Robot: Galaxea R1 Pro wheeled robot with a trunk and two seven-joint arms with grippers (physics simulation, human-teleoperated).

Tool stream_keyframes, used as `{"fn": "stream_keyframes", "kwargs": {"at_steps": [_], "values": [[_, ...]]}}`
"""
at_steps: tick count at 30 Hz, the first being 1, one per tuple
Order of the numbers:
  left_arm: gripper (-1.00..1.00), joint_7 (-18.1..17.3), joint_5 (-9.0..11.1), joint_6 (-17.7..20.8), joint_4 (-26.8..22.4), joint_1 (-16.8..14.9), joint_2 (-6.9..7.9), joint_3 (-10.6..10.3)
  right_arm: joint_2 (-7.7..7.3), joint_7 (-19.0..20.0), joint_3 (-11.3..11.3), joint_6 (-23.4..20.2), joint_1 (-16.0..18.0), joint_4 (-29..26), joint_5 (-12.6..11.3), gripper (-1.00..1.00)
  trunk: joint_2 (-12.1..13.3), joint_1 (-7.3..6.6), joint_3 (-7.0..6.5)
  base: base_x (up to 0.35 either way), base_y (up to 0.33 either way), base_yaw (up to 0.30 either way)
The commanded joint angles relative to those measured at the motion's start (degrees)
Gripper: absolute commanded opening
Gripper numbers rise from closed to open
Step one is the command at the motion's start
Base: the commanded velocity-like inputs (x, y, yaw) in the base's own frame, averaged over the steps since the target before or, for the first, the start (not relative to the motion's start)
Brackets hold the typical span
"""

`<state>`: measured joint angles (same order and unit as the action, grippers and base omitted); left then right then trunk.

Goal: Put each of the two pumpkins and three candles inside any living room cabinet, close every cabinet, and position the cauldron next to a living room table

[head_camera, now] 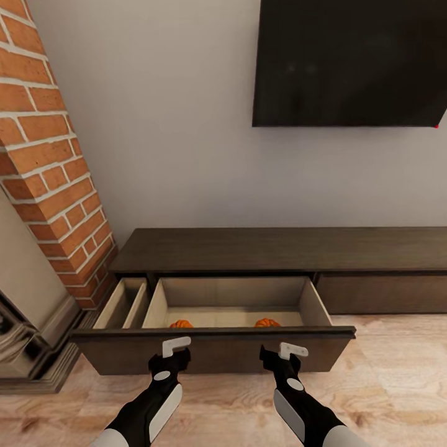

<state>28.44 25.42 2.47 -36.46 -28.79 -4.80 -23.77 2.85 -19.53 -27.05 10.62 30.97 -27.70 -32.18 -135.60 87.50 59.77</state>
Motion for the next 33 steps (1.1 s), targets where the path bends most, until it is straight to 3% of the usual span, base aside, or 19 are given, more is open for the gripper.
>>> {"fn": "stream_keyframes", "kwargs": {"at_steps": [1,33], "values": [[1.0,0.47,0.25,0.26,-0.1,-0.04,0.05,-0.31,-0.04,-0.33,-0.46,0.36,0.06,0.02,-0.61,1.0,-0.02,0.0,0.05,0.139,0.0,0.0],[1.0,0.47,0.25,0.26,-0.1,-0.04,0.05,-0.31,-0.04,-0.33,-0.46,0.36,0.06,0.02,-0.61,1.0,-0.02,0.0,0.05,0.158,0.0,0.0]]}}
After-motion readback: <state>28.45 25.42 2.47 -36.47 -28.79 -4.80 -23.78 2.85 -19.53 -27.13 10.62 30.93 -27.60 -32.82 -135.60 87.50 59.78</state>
